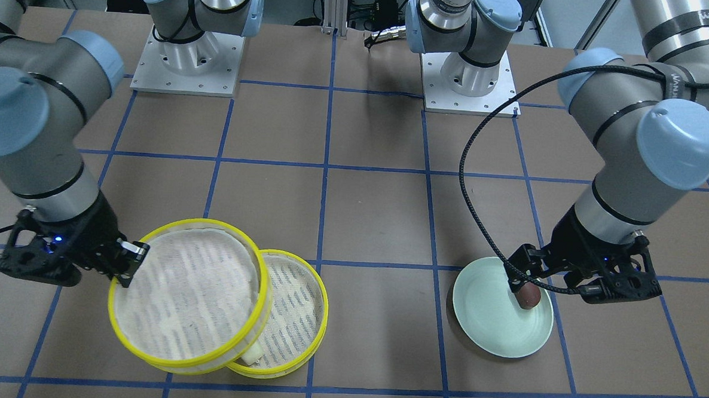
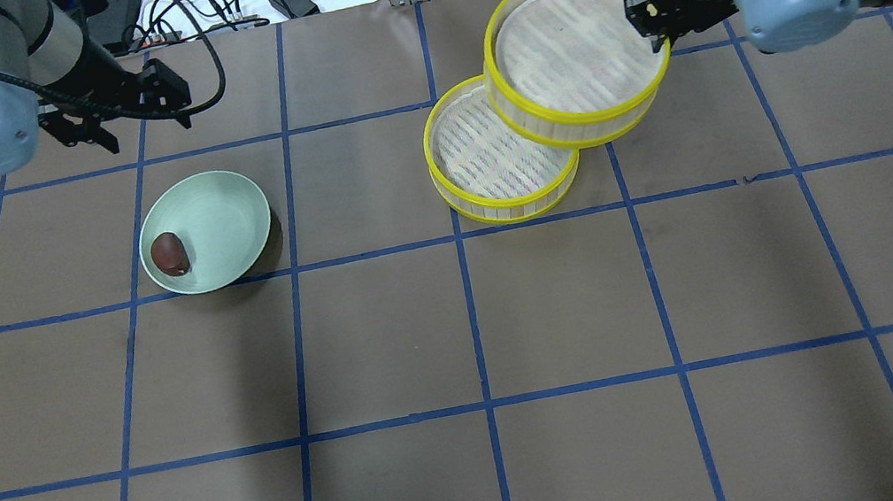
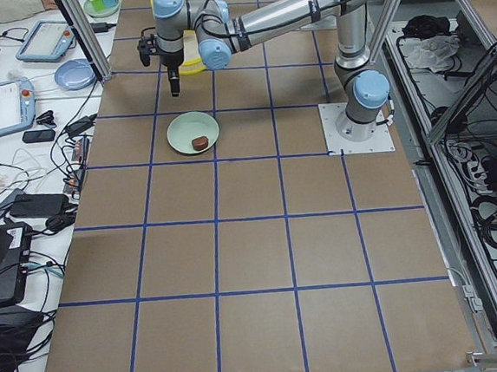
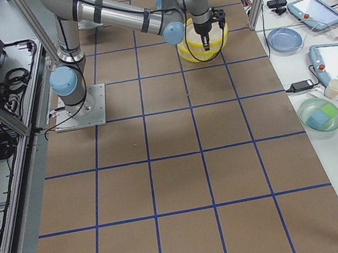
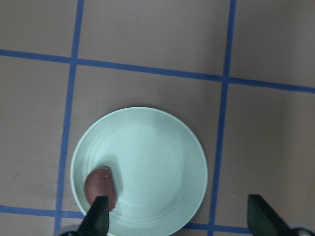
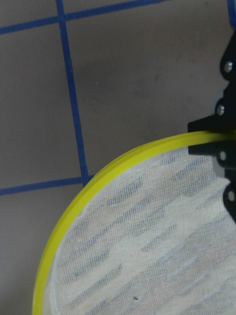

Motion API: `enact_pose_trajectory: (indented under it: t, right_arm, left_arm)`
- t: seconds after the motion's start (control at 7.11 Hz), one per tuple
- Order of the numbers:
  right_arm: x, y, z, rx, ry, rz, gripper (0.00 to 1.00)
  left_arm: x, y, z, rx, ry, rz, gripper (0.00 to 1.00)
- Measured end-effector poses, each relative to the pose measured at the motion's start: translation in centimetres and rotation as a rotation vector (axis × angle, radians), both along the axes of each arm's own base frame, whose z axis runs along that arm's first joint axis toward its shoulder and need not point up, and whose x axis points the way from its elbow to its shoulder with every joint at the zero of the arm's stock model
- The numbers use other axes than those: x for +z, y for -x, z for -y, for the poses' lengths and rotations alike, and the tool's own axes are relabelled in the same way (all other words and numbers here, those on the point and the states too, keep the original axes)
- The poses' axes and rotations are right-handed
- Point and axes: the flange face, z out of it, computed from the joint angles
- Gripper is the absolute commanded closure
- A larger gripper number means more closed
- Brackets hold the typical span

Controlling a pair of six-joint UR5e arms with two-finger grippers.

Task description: Stack buns with steamer

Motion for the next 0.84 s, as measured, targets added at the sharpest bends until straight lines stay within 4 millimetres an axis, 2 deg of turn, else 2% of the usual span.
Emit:
enact_pose_trajectory:
  t: [0.14,0.28,0.42,0.56,0.7,0.84]
  right_arm:
    - [-0.4,-2.6,-0.6,-0.014,-0.023,0.015,1.00]
    - [-1.0,-4.2,-1.0,-0.031,-0.049,0.029,1.00]
    - [-1.9,-5.4,-1.2,-0.036,-0.072,0.033,1.00]
    - [-2.6,-6.0,-1.2,-0.035,-0.086,0.030,1.00]
    - [-3.2,-6.2,-1.0,-0.031,-0.092,0.026,1.00]
    - [-3.7,-6.2,-0.8,-0.027,-0.094,0.023,1.00]
  left_arm:
    - [-2.8,-1.9,-0.2,-0.029,-0.060,0.029,0.00]
    - [-6.2,-2.8,-0.3,-0.038,-0.111,0.043,0.00]
    - [-9.5,-3.4,0.0,-0.040,-0.145,0.060,0.00]
    - [-12.4,-3.8,0.4,-0.039,-0.176,0.074,0.05]
    - [-14.6,-3.9,0.6,-0.039,-0.204,0.078,0.23]
    - [-15.9,-4.0,0.7,-0.036,-0.222,0.078,0.37]
